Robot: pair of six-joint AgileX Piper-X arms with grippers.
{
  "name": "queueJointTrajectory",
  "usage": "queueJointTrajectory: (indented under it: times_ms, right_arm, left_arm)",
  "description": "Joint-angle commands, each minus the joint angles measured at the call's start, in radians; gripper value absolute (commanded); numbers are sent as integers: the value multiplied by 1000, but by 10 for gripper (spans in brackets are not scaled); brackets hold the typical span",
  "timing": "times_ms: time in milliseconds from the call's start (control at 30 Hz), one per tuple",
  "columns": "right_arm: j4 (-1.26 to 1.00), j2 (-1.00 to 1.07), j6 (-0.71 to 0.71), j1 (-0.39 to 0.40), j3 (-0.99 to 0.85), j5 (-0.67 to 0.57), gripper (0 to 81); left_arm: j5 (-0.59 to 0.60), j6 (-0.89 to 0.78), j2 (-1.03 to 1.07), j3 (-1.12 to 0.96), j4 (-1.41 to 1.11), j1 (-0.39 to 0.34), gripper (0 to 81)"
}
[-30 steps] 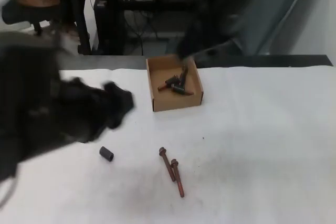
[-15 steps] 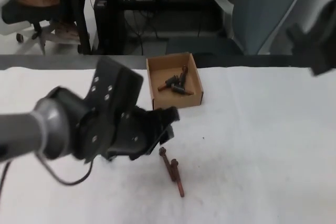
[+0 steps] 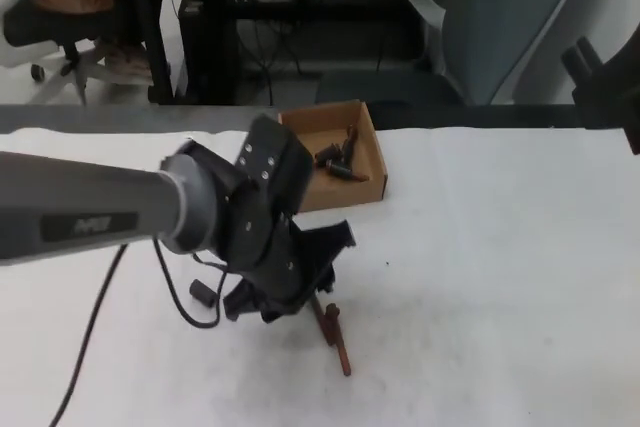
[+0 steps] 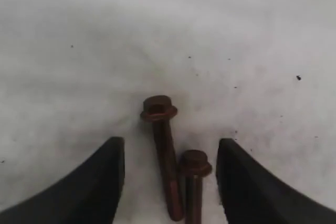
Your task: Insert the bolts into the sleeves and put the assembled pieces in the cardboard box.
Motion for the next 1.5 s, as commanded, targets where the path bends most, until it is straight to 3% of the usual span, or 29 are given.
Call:
queueJointTrajectory:
  times_ms: [0,200,267,333,400,633,833,967,1100,1167,1333,1467]
  right_arm:
    - [3,-4,-31,-3,-1,-11,4]
    - [3,-4,-51,-3,-1,-62,4]
    - [3,-4,-65,-3,-1,-79,4]
    - [3,-4,-80,-3,-1,-79,4]
    - [3,-4,-101,-3,-1,-79,4]
    - [-28,-8,-118,-3,-1,-47,4]
    - [-196,-122,-133,-3,72,-87,4]
    - [-339,-249,-70,-1,247,-158,4]
    - [-653,-367,-66,17,573,-372,4]
    - [-881,-403,-48,43,744,-422,4]
    - [-1411,-386,21,118,1080,-306,4]
    - [-1588,-303,-17,178,1170,-261,4]
  left_arm:
    - [-22,-31,32,-11,-13,-15,493]
    - [-6,-106,127,-39,-14,-16,486]
    - [-2,-107,147,-50,-14,-16,426]
    - [9,-105,156,-58,-14,-16,259]
    - [12,-94,156,-57,-14,-16,1]
    - [127,9,127,-56,-66,-23,17]
    - [-69,156,-108,-17,-90,-57,17]
    - [-203,444,-357,45,-135,-114,17]
    - [-366,740,-652,149,-283,-222,17]
    - [-415,813,-772,207,-381,-269,17]
    - [-422,823,-974,359,-581,-318,17]
    - [-331,823,-986,435,-595,-318,17]
